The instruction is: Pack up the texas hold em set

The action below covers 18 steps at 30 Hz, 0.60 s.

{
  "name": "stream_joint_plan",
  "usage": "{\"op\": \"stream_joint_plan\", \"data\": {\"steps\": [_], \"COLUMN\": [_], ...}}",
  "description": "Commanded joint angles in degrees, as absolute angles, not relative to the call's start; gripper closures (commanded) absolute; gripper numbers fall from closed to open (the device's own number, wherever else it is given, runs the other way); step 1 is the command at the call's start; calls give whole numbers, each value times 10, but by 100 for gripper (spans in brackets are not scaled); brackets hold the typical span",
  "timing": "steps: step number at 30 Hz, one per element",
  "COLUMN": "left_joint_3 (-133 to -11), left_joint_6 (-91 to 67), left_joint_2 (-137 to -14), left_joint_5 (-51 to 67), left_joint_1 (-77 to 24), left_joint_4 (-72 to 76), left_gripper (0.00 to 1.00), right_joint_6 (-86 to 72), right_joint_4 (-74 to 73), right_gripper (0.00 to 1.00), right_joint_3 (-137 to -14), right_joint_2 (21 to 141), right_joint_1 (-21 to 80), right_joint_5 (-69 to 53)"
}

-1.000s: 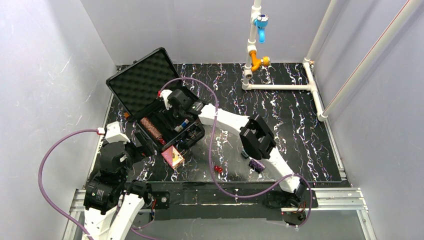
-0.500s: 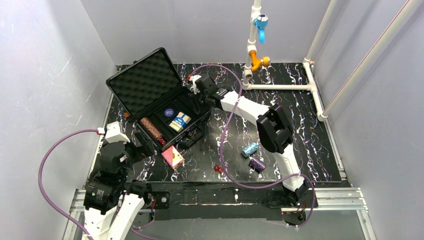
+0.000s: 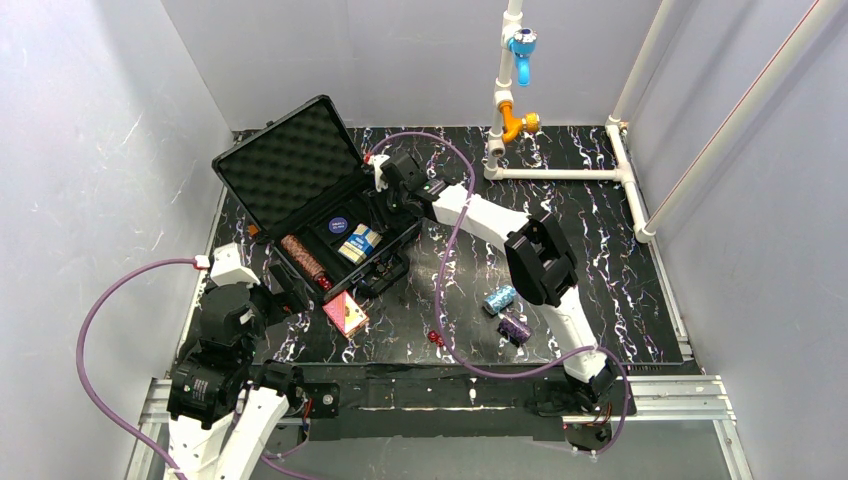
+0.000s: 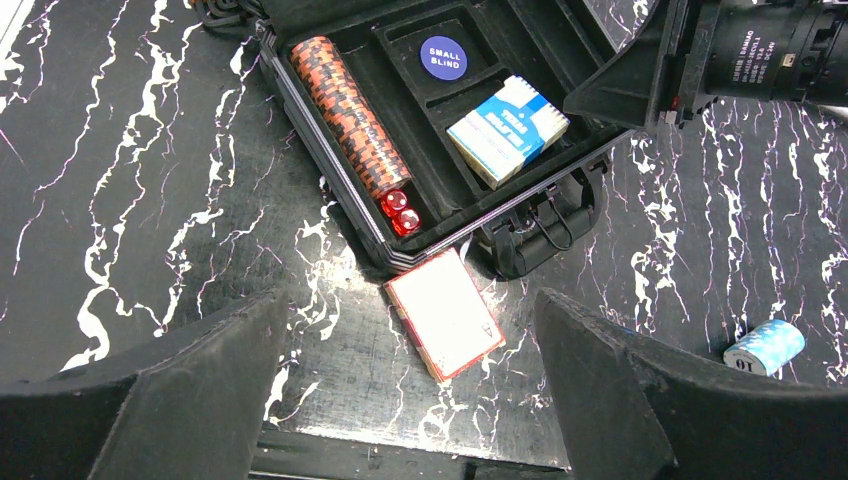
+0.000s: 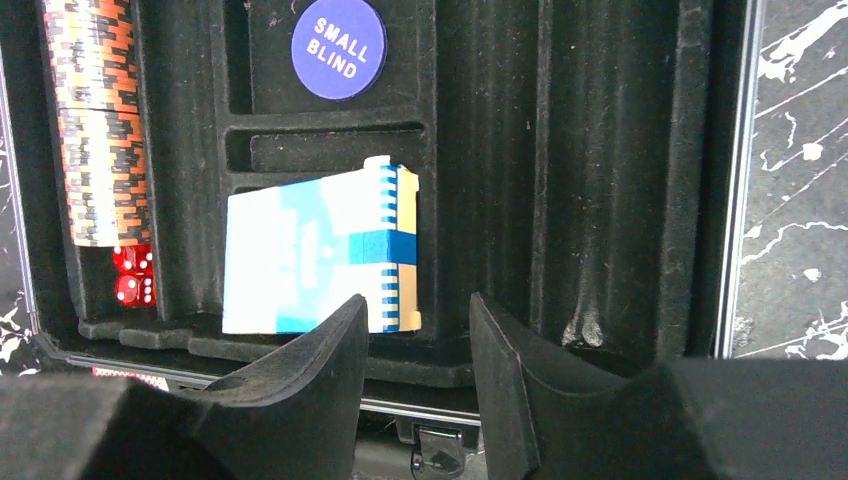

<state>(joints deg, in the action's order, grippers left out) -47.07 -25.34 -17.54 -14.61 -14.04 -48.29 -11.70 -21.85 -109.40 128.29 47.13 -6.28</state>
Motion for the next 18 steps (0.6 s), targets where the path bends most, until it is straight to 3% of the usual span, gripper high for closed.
{"op": "stream_joint_plan", "data": {"steps": [1, 18], "left_joint_3": [-468, -469], "left_joint_6": [-253, -252], "left_joint_2": [-185, -190], "left_joint_5": [-156, -152], "left_joint_1": [-139, -138], "left_joint_4": [-492, -491], "left_gripper": [9, 9], "right_joint_6": [-132, -137], "right_joint_4": [-199, -182], "right_gripper": [51, 65], "right_joint_3": [-1116, -1026], "right_joint_2": [1296, 1270], "right_joint_1": [472, 498], "right_joint_5": [-86, -110]}}
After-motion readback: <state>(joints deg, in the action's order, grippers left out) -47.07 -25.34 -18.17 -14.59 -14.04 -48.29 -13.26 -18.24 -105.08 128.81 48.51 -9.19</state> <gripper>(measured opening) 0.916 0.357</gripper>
